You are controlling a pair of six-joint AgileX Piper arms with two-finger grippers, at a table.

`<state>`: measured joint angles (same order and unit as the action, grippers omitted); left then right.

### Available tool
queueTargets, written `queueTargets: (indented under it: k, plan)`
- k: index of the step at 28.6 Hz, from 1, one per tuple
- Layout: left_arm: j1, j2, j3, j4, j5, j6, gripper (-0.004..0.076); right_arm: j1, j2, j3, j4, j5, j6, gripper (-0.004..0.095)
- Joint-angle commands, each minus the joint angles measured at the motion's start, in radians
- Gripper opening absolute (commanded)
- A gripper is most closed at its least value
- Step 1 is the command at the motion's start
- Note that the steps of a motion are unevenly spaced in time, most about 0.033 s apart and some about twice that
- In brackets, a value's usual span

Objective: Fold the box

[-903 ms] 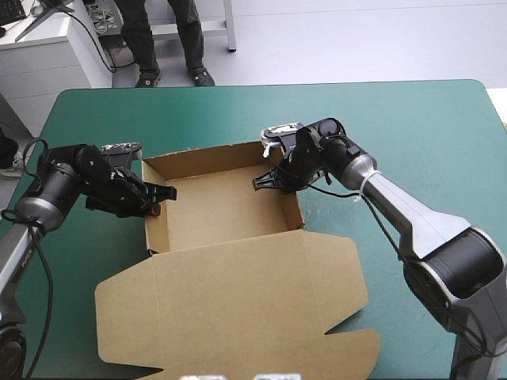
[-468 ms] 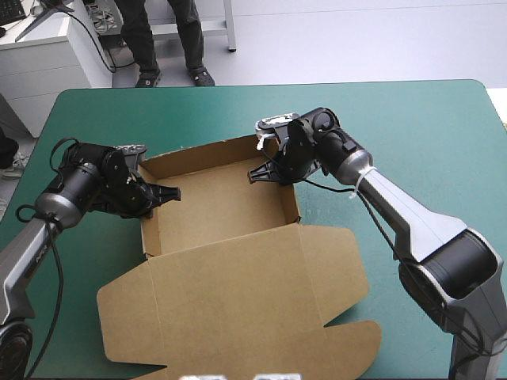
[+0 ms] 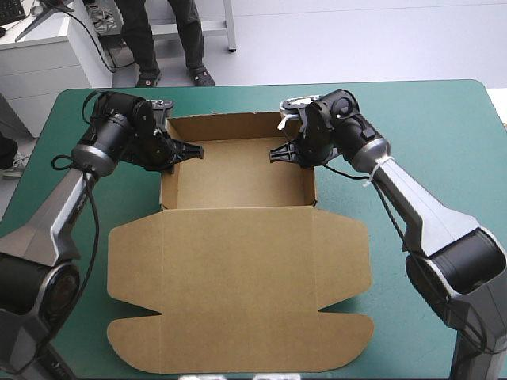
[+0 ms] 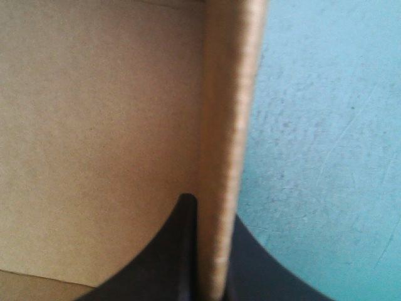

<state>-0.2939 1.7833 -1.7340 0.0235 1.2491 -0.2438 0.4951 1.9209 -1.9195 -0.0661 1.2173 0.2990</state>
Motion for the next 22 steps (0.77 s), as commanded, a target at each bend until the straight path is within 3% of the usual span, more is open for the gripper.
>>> queueTargets:
  k: [1,9,22]
  plan:
    - [-0.007,0.03,-0.095,-0.032,0.045,0.017,-0.0008,-0.041,-0.063,-0.001,0.029,0.034,-0.041,-0.0019]
    - [-0.053,0.155,-0.103,-0.095,0.039,0.067,-0.0008,-0.117,-0.012,0.083,0.066,0.032,-0.068,-0.0018]
    - [-0.084,0.197,-0.103,-0.071,0.006,0.147,-0.0007,-0.119,0.055,0.035,0.038,0.033,-0.095,0.0003]
